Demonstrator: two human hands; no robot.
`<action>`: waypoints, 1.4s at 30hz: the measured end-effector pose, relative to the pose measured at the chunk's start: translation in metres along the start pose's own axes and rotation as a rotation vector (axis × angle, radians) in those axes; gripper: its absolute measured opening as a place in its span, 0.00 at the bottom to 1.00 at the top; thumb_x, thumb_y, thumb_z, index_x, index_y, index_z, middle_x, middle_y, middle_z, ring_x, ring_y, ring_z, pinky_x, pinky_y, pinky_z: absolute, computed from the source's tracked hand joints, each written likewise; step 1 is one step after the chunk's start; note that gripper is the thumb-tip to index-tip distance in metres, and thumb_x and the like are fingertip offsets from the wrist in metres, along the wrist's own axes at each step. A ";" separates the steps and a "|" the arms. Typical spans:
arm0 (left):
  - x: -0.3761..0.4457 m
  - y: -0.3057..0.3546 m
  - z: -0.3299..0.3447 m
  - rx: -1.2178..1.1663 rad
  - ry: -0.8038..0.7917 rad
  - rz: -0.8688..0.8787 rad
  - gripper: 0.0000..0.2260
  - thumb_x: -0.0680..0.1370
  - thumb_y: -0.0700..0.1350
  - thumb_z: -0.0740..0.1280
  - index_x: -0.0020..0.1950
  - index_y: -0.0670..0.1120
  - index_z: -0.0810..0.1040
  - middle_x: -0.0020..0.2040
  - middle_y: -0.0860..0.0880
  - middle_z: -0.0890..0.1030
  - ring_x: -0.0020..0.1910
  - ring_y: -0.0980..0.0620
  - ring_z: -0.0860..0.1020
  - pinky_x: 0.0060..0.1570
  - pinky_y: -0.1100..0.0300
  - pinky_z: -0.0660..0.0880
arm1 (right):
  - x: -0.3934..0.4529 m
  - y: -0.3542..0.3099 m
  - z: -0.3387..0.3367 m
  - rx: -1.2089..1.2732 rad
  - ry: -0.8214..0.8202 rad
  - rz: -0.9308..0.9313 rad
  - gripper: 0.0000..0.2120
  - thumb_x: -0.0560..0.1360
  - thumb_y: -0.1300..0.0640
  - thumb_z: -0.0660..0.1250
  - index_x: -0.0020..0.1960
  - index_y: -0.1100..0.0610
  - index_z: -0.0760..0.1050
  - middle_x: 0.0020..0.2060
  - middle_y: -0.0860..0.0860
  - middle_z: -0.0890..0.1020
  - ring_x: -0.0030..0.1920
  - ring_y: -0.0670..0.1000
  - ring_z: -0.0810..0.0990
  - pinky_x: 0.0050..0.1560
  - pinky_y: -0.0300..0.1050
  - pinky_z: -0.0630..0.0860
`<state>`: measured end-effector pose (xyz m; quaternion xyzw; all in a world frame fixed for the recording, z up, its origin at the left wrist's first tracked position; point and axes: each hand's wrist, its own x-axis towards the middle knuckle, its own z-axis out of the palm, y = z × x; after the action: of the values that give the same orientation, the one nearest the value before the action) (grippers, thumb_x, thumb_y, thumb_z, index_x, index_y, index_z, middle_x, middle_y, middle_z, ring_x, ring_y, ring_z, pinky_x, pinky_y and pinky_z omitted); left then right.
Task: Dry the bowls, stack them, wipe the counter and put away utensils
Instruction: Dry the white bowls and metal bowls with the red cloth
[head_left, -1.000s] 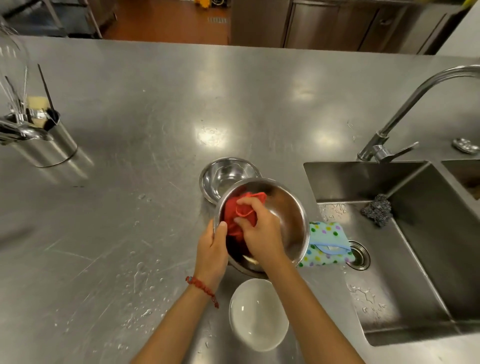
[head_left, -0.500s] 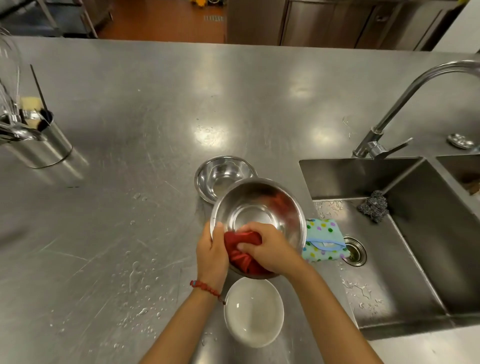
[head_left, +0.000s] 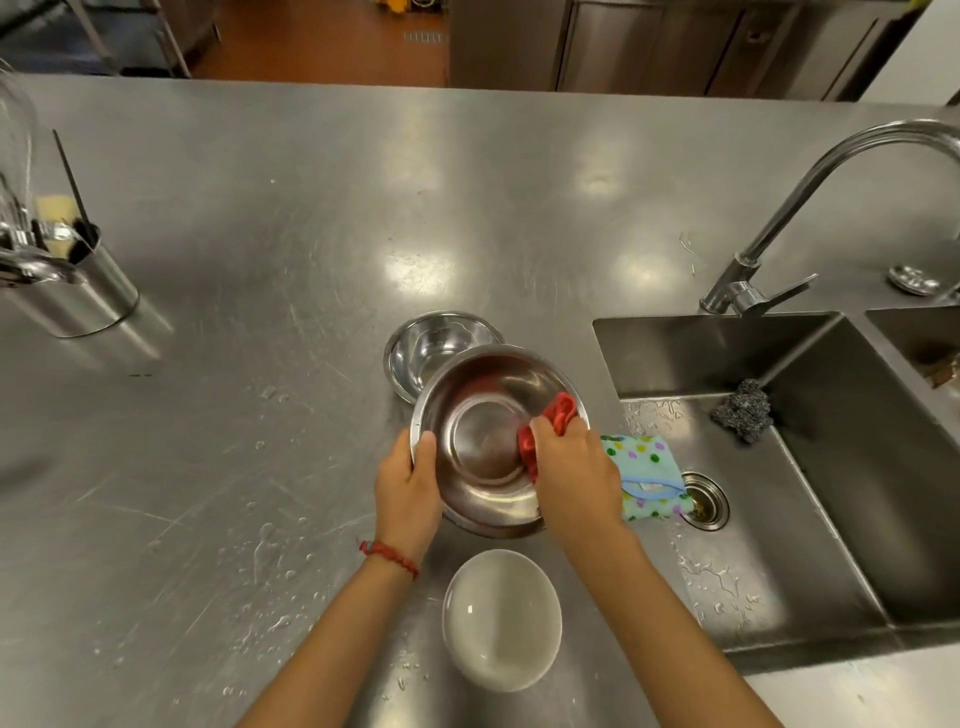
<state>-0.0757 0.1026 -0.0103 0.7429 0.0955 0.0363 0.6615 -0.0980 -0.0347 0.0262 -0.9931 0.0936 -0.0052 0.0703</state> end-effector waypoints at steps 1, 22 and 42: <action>0.000 0.000 0.001 -0.012 -0.005 -0.011 0.09 0.79 0.41 0.58 0.41 0.45 0.75 0.32 0.54 0.72 0.32 0.57 0.70 0.38 0.51 0.72 | 0.003 -0.001 0.001 0.017 0.061 0.034 0.13 0.76 0.63 0.59 0.60 0.56 0.66 0.54 0.59 0.73 0.50 0.57 0.73 0.40 0.45 0.65; -0.025 0.017 0.003 -0.532 -0.263 -0.489 0.31 0.67 0.66 0.57 0.62 0.49 0.75 0.56 0.44 0.81 0.50 0.48 0.82 0.35 0.56 0.80 | 0.011 -0.009 -0.004 1.152 -0.353 -0.268 0.14 0.70 0.65 0.70 0.53 0.53 0.77 0.45 0.43 0.77 0.44 0.34 0.77 0.46 0.26 0.73; -0.034 0.017 0.000 -0.379 -0.318 -0.360 0.26 0.71 0.62 0.56 0.66 0.54 0.69 0.60 0.46 0.78 0.57 0.47 0.78 0.57 0.43 0.76 | 0.004 -0.016 0.010 0.976 -0.054 -0.218 0.15 0.70 0.62 0.69 0.53 0.47 0.77 0.47 0.42 0.78 0.47 0.34 0.75 0.49 0.24 0.68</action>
<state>-0.1074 0.0948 0.0087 0.5739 0.1125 -0.1812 0.7906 -0.0912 -0.0185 0.0184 -0.8483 -0.0260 -0.0301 0.5281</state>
